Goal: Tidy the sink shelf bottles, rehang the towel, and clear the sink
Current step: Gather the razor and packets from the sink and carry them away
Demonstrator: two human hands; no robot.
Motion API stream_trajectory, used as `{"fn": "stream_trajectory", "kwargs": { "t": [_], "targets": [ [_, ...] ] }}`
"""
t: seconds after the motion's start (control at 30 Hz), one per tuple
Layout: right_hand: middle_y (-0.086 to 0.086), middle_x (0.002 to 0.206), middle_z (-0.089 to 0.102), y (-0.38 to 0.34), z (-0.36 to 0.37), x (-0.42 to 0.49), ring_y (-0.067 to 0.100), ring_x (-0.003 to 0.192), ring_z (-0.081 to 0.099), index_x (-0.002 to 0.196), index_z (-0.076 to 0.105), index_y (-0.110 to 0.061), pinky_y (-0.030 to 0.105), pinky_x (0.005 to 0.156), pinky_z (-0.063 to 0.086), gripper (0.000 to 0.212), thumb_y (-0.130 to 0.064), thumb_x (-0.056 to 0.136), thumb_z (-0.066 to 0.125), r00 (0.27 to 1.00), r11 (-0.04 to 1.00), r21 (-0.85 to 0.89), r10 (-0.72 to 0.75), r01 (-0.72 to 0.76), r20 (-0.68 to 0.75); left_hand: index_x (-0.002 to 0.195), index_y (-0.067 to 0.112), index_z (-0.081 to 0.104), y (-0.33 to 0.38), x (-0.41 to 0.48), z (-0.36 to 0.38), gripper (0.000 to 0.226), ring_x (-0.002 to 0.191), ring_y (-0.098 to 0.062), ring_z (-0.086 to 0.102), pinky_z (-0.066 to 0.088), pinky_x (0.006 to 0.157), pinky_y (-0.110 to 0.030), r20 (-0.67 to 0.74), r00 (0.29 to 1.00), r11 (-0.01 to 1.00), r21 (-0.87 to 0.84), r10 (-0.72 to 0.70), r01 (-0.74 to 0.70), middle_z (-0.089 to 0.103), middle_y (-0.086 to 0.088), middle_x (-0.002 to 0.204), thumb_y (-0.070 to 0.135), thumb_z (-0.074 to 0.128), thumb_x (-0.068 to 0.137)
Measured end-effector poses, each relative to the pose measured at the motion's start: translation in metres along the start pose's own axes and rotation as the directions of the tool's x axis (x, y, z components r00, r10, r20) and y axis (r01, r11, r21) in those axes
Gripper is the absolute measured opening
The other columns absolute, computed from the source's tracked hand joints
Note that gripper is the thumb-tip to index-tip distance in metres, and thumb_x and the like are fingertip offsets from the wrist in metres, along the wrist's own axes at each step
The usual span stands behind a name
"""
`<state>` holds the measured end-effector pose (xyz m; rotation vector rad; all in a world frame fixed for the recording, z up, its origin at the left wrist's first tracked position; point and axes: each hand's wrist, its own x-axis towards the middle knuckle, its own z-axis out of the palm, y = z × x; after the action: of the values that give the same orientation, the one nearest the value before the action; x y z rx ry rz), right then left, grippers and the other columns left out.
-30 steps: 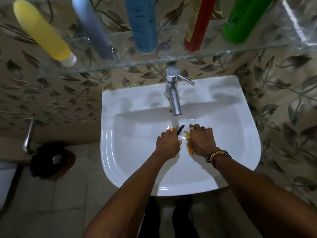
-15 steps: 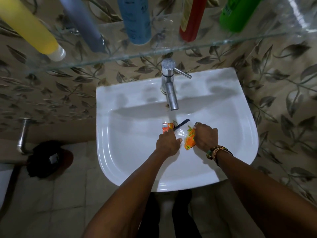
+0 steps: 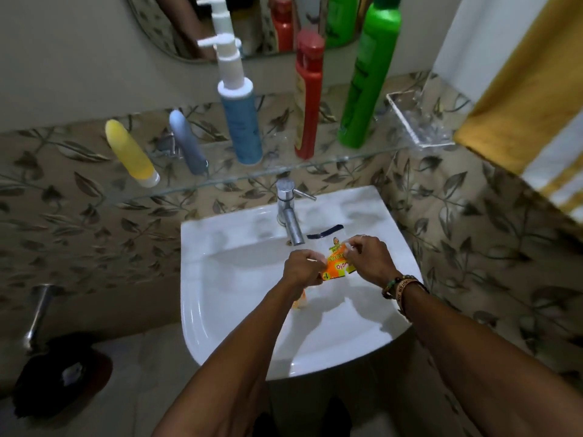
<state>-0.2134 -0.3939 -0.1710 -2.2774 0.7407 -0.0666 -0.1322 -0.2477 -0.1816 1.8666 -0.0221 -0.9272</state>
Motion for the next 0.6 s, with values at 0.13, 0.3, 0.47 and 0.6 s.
{"fn": "stream_trajectory", "kwargs": {
  "t": [0.13, 0.3, 0.47, 0.6],
  "targets": [
    [0.009, 0.101, 0.074, -0.017, -0.018, -0.014, 0.025, 0.094, 0.066, 0.105, 0.076, -0.006, 0.036, 0.082, 0.052, 0.021, -0.018, 0.095, 0.061, 0.996, 0.996, 0.059, -0.066, 0.069, -0.056, 0.093, 0.000, 0.072, 0.024, -0.022, -0.003, 0.009, 0.067, -0.022, 0.066, 0.057, 0.053, -0.023, 0.018, 0.994, 0.994, -0.039, 0.103, -0.103, 0.068, -0.016, 0.088, 0.006, 0.072, 0.087],
    [0.006, 0.092, 0.075, -0.038, -0.038, -0.027, 0.024, 0.089, 0.069, 0.099, 0.077, -0.010, 0.040, 0.079, 0.055, 0.019, -0.021, 0.094, 0.063, 0.987, 0.983, 0.141, -0.102, 0.119, -0.123, 0.109, -0.002, 0.069, 0.051, -0.044, -0.004, 0.025, 0.073, -0.029, 0.068, 0.062, 0.072, -0.032, 0.069, 0.975, 0.968, -0.153, 0.211, -0.198, 0.071, -0.024, 0.096, 0.011, 0.073, 0.088],
    [0.000, 0.076, 0.074, -0.055, -0.062, -0.040, 0.021, 0.076, 0.069, 0.090, 0.079, -0.014, 0.037, 0.068, 0.056, 0.021, -0.025, 0.095, 0.063, 0.973, 0.961, 0.237, -0.089, 0.140, -0.214, 0.115, 0.007, 0.069, 0.077, -0.062, 0.001, 0.026, 0.092, -0.036, 0.073, 0.060, 0.086, -0.042, 0.152, 0.927, 0.924, -0.235, 0.342, -0.302, 0.072, -0.021, 0.107, 0.023, 0.067, 0.094],
    [-0.013, 0.074, 0.071, -0.069, -0.089, -0.049, 0.004, 0.072, 0.066, 0.099, 0.079, -0.024, 0.017, 0.060, 0.049, 0.021, -0.023, 0.097, 0.058, 0.937, 0.965, 0.201, -0.093, 0.168, -0.336, 0.123, 0.011, 0.065, 0.101, -0.073, 0.012, 0.027, 0.091, -0.033, 0.070, 0.058, 0.090, -0.044, 0.221, 0.871, 0.888, -0.257, 0.439, -0.382, 0.069, -0.019, 0.115, 0.020, 0.061, 0.098]
  ]
}}
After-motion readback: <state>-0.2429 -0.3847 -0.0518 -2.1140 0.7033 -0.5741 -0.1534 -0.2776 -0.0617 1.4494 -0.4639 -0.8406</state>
